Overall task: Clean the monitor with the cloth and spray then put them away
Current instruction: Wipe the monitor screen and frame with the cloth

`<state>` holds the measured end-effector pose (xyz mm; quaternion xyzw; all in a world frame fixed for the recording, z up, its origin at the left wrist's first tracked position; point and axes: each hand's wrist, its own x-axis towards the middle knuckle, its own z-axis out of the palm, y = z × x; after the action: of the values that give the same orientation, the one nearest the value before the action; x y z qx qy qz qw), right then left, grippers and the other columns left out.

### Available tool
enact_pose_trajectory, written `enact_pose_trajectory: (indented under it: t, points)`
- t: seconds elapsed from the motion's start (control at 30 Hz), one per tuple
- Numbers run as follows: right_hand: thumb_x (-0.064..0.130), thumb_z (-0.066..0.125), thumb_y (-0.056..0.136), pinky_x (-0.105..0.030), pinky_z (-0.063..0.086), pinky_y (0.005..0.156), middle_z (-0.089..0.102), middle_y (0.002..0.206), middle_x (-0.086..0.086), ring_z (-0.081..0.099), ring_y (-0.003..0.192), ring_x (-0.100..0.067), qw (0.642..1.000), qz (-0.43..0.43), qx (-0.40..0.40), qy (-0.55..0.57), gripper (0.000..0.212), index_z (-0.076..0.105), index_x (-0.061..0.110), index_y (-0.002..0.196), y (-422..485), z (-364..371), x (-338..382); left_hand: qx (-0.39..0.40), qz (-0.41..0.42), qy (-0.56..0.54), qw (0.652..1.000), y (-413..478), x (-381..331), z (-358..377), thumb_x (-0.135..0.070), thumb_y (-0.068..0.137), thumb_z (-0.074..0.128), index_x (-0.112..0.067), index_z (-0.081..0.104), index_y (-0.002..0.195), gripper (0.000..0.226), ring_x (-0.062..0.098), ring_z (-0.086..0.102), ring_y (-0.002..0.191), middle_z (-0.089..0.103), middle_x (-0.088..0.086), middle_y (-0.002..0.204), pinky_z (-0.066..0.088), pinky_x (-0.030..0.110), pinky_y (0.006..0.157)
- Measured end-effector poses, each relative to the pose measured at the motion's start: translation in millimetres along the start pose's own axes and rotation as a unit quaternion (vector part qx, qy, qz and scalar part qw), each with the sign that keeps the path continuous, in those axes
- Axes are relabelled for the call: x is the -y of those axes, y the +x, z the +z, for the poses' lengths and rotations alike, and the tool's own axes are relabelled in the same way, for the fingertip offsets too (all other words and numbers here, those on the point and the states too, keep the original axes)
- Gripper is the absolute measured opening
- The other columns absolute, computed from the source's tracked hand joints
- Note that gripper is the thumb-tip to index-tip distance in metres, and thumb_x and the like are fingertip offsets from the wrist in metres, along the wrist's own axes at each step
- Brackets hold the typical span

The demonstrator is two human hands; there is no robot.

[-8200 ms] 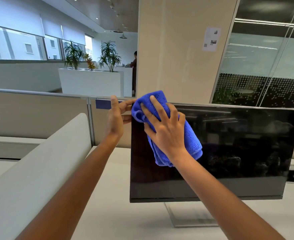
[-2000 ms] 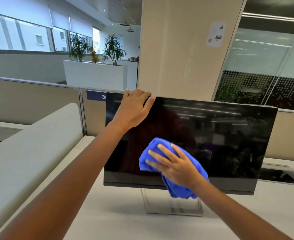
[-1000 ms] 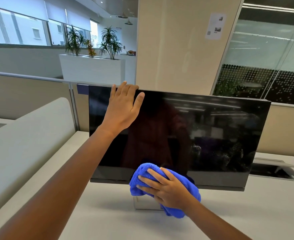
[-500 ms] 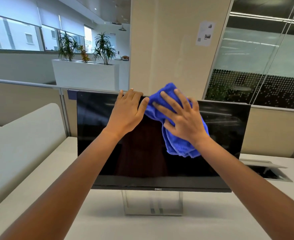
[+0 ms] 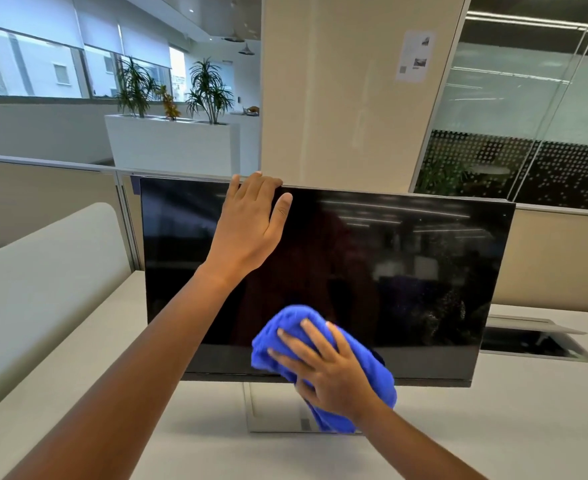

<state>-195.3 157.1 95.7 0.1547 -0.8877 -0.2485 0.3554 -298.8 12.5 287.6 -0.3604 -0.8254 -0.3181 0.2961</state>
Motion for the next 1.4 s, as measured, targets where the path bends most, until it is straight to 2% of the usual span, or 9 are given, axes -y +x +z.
enact_pose_trajectory:
  t: [0.13, 0.33, 0.53, 0.67, 0.8, 0.9, 1.1, 1.23, 1.4]
  points:
    - [0.048, 0.057, 0.077, -0.041, 0.025, 0.106, 0.042, 0.144, 0.017, 0.03, 0.135, -0.017, 0.99, -0.1, 0.091, -0.034, 0.064, 0.037, 0.04, 0.138, -30, 5, 7, -0.002, 0.001, -0.001, 1.0, -2, -1, -2, -0.031, 0.098, 0.03, -0.008, 0.046, 0.125, 0.039, 0.021, 0.033, 0.134, 0.051, 0.008, 0.13, 0.002, 0.031, 0.117]
    - [0.045, 0.056, 0.074, -0.04, 0.032, 0.104, 0.045, 0.141, 0.02, 0.041, 0.132, -0.012, 0.975, -0.195, 0.079, -0.068, 0.06, 0.044, 0.043, 0.133, -19, -14, -47, 0.008, -0.01, 0.002, 1.0, 1, -5, -5, -0.032, 0.098, 0.031, -0.008, 0.046, 0.125, 0.04, 0.021, 0.035, 0.132, 0.051, 0.008, 0.129, 0.004, 0.032, 0.117]
    - [0.033, 0.052, 0.075, -0.047, 0.035, 0.102, 0.05, 0.139, 0.006, 0.038, 0.132, -0.028, 0.996, -0.062, -0.03, -0.064, 0.056, 0.051, 0.035, 0.13, 27, -56, -132, 0.03, -0.008, 0.009, 0.999, 5, -13, 0, -0.033, 0.097, 0.031, -0.006, 0.046, 0.126, 0.042, 0.024, 0.029, 0.137, 0.049, 0.012, 0.133, 0.006, 0.035, 0.117]
    - [0.031, 0.049, 0.078, -0.049, 0.04, 0.102, 0.049, 0.139, -0.004, 0.04, 0.131, -0.038, 0.992, 0.079, -0.079, -0.056, 0.052, 0.052, 0.028, 0.13, 55, -79, -173, 0.043, 0.019, 0.018, 0.999, 8, -27, 9, -0.033, 0.097, 0.032, -0.006, 0.043, 0.131, 0.044, 0.023, 0.025, 0.14, 0.046, 0.011, 0.138, 0.006, 0.035, 0.116]
    - [0.027, 0.051, 0.08, -0.051, 0.035, 0.106, 0.042, 0.144, -0.008, 0.029, 0.136, -0.038, 0.968, 0.211, -0.135, 0.016, 0.054, 0.048, 0.023, 0.134, 53, -72, -161, 0.031, 0.035, 0.023, 0.999, 8, -36, 21, -0.034, 0.097, 0.032, -0.007, 0.041, 0.132, 0.045, 0.023, 0.023, 0.141, 0.045, 0.01, 0.14, 0.006, 0.037, 0.117]
    - [0.029, 0.051, 0.08, -0.05, 0.03, 0.109, 0.037, 0.146, -0.006, 0.025, 0.138, -0.036, 0.959, 0.241, -0.145, 0.03, 0.055, 0.046, 0.025, 0.135, 37, -54, -129, 0.015, 0.038, 0.03, 0.999, 7, -35, 27, -0.033, 0.097, 0.033, -0.006, 0.039, 0.133, 0.046, 0.024, 0.021, 0.142, 0.043, 0.01, 0.141, 0.005, 0.037, 0.117]
    - [0.039, 0.05, 0.076, -0.049, 0.018, 0.111, 0.032, 0.147, 0.006, 0.023, 0.139, -0.031, 0.997, 0.07, -0.024, -0.002, 0.064, 0.035, 0.035, 0.138, -38, -8, -66, -0.01, 0.046, 0.049, 0.998, 1, -35, 37, -0.035, 0.096, 0.036, -0.005, 0.033, 0.137, 0.052, 0.025, 0.015, 0.144, 0.036, 0.012, 0.146, 0.0, 0.036, 0.118]
    - [0.043, 0.048, 0.082, -0.045, 0.006, 0.114, 0.031, 0.148, 0.013, 0.027, 0.137, -0.023, 0.994, -0.046, 0.085, -0.052, 0.061, 0.031, 0.039, 0.14, -93, 8, -46, -0.013, 0.048, 0.076, 0.996, -4, -34, 42, -0.039, 0.096, 0.033, -0.005, 0.02, 0.144, 0.06, 0.024, 0.005, 0.145, 0.022, 0.012, 0.153, -0.007, 0.034, 0.117]
    - [0.042, 0.048, 0.083, -0.048, 0.019, 0.112, 0.036, 0.147, 0.015, 0.026, 0.138, -0.021, 0.991, -0.099, 0.076, -0.058, 0.061, 0.03, 0.039, 0.141, -91, 0, -67, -0.005, 0.048, 0.105, 0.993, -5, -33, 44, -0.041, 0.096, 0.03, -0.008, 0.005, 0.146, 0.065, 0.015, -0.013, 0.14, 0.005, 0.01, 0.157, -0.014, 0.032, 0.114]
